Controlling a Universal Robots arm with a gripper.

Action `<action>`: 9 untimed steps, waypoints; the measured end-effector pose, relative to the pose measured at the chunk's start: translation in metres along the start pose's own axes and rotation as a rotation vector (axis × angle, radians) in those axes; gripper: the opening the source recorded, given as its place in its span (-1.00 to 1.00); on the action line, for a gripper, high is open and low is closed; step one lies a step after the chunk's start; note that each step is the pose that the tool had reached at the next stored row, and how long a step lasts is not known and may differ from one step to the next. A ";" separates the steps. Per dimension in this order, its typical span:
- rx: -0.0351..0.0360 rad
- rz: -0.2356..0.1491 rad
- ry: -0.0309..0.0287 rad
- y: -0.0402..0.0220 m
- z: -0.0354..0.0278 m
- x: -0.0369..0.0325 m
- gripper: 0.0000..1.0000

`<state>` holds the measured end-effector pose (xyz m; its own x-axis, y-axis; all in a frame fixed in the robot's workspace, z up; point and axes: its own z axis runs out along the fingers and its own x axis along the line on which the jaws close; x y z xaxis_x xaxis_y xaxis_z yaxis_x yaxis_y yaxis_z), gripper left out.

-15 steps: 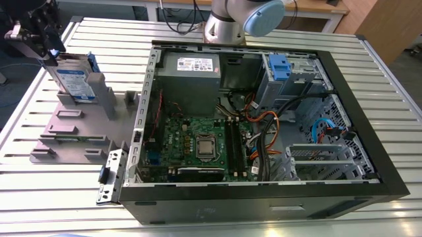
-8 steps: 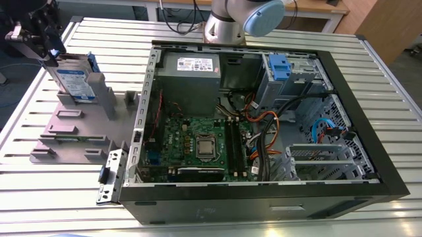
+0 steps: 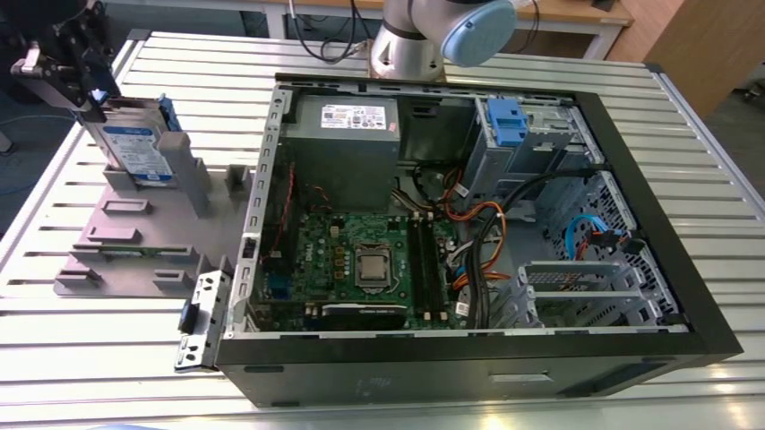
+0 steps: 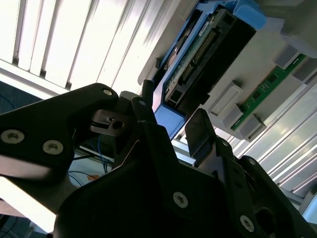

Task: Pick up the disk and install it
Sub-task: 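Pick up the disk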

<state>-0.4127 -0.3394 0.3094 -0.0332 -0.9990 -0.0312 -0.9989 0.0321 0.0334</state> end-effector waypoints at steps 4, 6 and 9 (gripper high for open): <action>0.0000 0.000 0.0000 0.0000 0.0009 0.0000 0.06; 0.0000 0.000 0.0000 -0.0001 0.0014 0.0000 0.06; 0.0000 0.000 0.0000 -0.0001 0.0021 0.0001 0.06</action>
<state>-0.4127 -0.3394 0.3073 -0.0331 -0.9990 -0.0312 -0.9989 0.0321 0.0334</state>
